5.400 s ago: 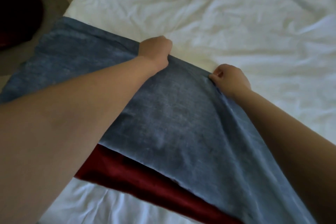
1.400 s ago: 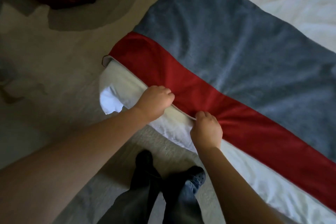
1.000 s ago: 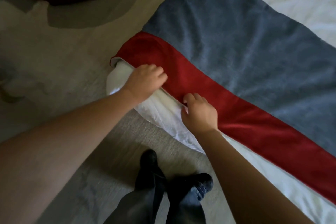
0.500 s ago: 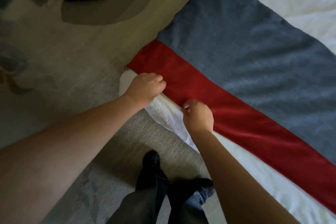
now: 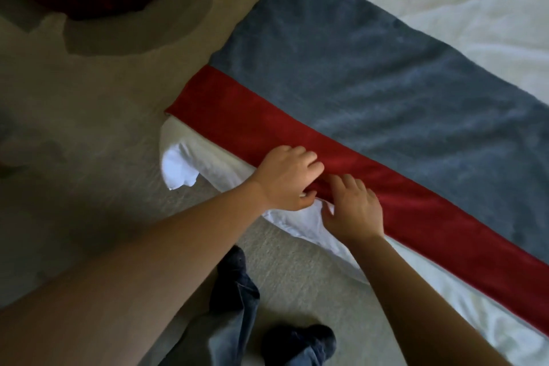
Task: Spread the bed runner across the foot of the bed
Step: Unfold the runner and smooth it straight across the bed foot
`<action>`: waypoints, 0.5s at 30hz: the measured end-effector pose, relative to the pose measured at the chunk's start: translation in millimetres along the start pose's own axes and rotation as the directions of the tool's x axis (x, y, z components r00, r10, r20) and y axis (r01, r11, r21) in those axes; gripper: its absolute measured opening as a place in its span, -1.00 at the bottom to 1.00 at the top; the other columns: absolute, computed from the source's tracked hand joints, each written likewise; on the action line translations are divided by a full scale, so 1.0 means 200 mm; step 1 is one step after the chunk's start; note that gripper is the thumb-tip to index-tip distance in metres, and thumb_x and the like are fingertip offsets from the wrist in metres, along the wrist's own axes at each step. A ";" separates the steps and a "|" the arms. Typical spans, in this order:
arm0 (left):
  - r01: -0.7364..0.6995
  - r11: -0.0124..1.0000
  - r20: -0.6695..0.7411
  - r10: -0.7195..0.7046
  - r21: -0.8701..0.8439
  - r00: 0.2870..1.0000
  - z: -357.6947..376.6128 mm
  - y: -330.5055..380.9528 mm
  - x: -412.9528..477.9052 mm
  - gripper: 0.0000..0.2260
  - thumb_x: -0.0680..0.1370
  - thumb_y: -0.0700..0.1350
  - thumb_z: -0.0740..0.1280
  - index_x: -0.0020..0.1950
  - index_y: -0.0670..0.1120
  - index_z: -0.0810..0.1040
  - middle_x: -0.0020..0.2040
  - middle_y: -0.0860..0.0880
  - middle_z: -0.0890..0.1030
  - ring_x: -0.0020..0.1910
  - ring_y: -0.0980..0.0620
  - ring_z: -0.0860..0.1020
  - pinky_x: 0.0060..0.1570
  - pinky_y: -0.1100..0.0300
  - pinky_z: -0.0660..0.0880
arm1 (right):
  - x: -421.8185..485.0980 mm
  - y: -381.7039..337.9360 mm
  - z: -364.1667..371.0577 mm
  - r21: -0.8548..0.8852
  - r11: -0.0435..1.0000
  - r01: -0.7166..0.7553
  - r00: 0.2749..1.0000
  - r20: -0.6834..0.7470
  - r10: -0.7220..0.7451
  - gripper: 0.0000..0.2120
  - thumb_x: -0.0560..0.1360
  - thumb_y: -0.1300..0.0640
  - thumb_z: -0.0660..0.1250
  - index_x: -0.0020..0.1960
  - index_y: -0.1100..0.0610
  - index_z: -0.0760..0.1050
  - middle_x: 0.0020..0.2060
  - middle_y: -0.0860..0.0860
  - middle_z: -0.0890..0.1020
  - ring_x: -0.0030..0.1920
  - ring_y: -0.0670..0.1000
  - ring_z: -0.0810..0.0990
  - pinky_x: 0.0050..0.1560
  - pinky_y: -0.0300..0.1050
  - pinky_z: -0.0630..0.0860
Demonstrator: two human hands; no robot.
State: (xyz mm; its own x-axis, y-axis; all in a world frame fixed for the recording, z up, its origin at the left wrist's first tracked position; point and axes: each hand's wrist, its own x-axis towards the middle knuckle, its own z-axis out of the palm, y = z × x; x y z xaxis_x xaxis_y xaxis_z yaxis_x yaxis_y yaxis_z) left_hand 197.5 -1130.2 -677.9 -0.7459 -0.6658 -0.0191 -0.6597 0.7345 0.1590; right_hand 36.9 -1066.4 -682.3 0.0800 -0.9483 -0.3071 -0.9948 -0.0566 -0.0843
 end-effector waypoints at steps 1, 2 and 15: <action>-0.013 1.000 0.003 0.013 0.010 1.000 0.01 0.06 0.02 -0.72 0.39 0.12 0.29 -0.10 -0.07 0.52 -0.16 -0.02 0.55 -0.23 -0.03 0.51 -0.29 0.11 0.39 | -0.05 0.08 -0.01 -0.009 1.000 -0.024 1.000 0.012 0.024 -0.62 0.39 0.03 0.34 0.18 0.07 0.47 0.00 0.01 0.55 0.01 0.09 0.54 -0.06 -0.04 0.46; -0.028 1.000 0.016 0.027 0.015 1.000 0.02 0.12 0.05 -0.73 0.39 0.11 0.29 -0.11 -0.08 0.52 -0.17 -0.02 0.55 -0.23 -0.03 0.51 -0.30 0.11 0.39 | -0.10 0.17 -0.01 -0.019 0.999 -0.046 0.999 0.013 0.046 -0.62 0.38 0.03 0.34 0.18 0.07 0.48 0.00 0.02 0.55 0.01 0.10 0.54 -0.07 -0.03 0.46; -0.069 0.985 0.187 0.038 0.161 0.982 0.11 0.65 0.19 -0.74 -0.01 -0.31 0.54 -0.48 -0.10 0.53 -0.51 -0.01 0.48 -0.56 0.00 0.47 -0.60 0.31 0.25 | -0.46 0.66 0.18 0.058 0.978 -0.202 0.979 0.014 0.202 -0.80 0.47 0.26 0.22 0.05 0.09 0.52 -0.05 0.00 0.58 -0.02 0.06 0.53 -0.20 -0.11 0.39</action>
State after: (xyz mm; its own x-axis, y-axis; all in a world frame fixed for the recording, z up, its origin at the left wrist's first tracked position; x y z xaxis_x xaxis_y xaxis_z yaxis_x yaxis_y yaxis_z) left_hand 81.1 -1057.2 -679.7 -0.7742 -0.6012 -0.1978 -0.6132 0.7899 -0.0006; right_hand -99.7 -974.4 -699.4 -0.1216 -0.9357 -0.3311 -0.9851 0.1547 -0.0754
